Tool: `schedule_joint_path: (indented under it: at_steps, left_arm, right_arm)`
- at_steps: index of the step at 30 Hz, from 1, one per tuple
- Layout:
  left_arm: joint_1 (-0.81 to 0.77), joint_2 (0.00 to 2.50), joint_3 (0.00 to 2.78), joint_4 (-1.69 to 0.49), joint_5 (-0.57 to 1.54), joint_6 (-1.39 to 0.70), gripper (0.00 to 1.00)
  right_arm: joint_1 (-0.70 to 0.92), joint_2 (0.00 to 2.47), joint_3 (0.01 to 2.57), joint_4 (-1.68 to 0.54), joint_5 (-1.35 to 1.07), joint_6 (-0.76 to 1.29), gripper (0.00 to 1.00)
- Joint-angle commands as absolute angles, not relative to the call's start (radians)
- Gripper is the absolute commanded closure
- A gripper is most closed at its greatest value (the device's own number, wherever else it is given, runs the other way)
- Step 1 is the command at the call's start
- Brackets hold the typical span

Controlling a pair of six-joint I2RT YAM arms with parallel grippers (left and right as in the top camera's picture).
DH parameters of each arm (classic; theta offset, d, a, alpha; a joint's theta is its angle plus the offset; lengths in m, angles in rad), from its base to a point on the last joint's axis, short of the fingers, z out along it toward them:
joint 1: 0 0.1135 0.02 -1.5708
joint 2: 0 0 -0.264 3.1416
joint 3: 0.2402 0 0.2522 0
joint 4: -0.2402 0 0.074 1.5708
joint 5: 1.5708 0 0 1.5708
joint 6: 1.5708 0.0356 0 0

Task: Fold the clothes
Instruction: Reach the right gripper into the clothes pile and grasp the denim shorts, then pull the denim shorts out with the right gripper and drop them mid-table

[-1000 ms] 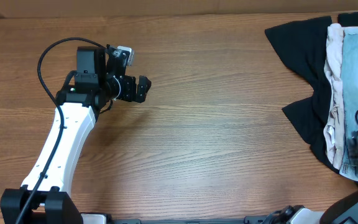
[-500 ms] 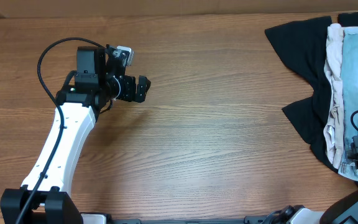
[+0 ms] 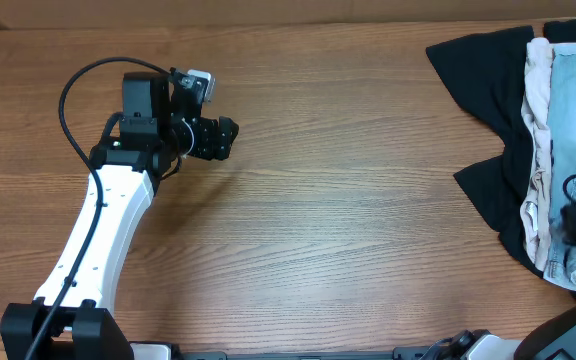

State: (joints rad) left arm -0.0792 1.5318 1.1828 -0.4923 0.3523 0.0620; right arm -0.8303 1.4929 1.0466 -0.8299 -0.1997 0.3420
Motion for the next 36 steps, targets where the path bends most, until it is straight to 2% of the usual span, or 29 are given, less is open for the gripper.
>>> schedule_joint_path:
  at_steps: [1, 4, 9, 14, 16, 23, 25, 36]
  left_arm:
    - [-0.081, 1.517, 1.227, -0.464, 0.414, 0.07, 0.18]
    - [-0.081, 1.509, 1.266, -0.459, 0.42, 0.041, 0.14]
    - [-0.081, 1.503, 1.356, -0.459, 0.418, 0.027, 0.11]
    - [-0.055, 1.503, 1.44, -0.459, 0.408, 0.027, 0.1]
    - [-0.023, 1.503, 1.466, -0.46, 0.408, 0.026, 0.1]
    - [0.093, 1.503, 1.477, -0.494, 0.388, 0.027, 0.09]
    - [0.127, 1.503, 1.477, -0.516, 0.354, 0.027, 0.09]
    - [0.205, 1.503, 1.477, -0.577, 0.226, 0.072, 0.05]
  right_arm:
    - [-0.809, 1.404, 1.174, -0.865, -0.463, 0.209, 0.96]
    - [-0.762, 1.346, 1.266, -0.94, -0.505, 0.174, 0.96]
    - [-0.578, 1.251, 1.359, -1.004, -0.575, 0.165, 0.96]
    - [-0.298, 1.212, 1.359, -0.934, -0.586, 0.253, 0.96]
    - [-0.112, 1.23, 1.357, -0.883, -0.566, 0.292, 0.96]
    - [0.318, 1.38, 1.356, -0.757, -0.468, 0.352, 0.96]
    - [0.436, 1.457, 1.356, -0.687, -0.461, 0.353, 0.93]
    - [0.83, 1.784, 1.356, -0.297, -0.578, 0.45, 0.91]
